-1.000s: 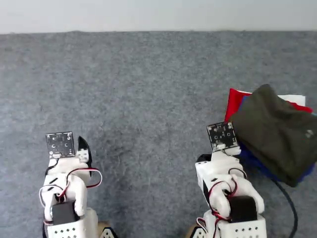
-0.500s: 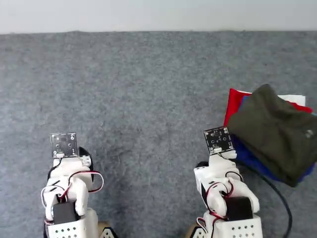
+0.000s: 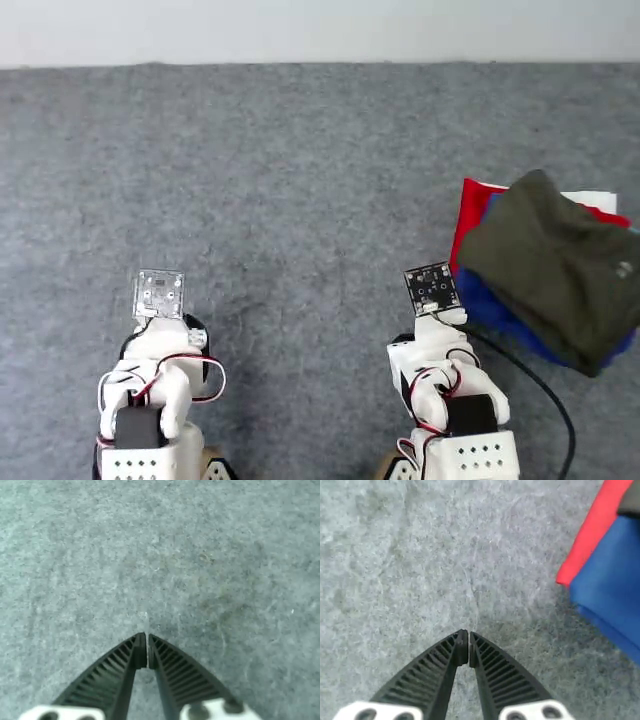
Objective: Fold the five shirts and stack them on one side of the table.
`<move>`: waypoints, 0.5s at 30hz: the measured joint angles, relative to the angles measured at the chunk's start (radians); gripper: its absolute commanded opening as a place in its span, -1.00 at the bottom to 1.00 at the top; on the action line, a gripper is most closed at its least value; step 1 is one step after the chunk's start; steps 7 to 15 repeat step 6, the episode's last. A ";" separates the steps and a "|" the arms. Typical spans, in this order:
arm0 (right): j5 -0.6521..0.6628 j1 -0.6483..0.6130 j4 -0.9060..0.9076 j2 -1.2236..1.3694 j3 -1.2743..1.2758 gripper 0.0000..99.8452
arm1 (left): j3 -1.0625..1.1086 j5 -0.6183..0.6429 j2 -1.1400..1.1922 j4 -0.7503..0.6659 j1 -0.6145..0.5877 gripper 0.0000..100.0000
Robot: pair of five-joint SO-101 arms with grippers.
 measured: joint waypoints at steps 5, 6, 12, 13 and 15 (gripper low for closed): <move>-0.032 0.000 -0.006 -0.002 0.058 -0.98 | 0.000 0.000 0.000 0.003 -0.023 -0.97; -0.063 0.000 -0.006 0.000 0.063 -0.98 | 0.000 0.003 0.000 0.006 -0.046 -0.97; -0.063 0.000 -0.006 0.000 0.063 -0.98 | 0.000 0.003 0.000 0.006 -0.046 -0.97; -0.063 0.000 -0.006 0.000 0.063 -0.98 | 0.000 0.003 0.000 0.006 -0.046 -0.97; -0.063 0.000 -0.006 0.000 0.063 -0.98 | 0.000 0.003 0.000 0.006 -0.046 -0.97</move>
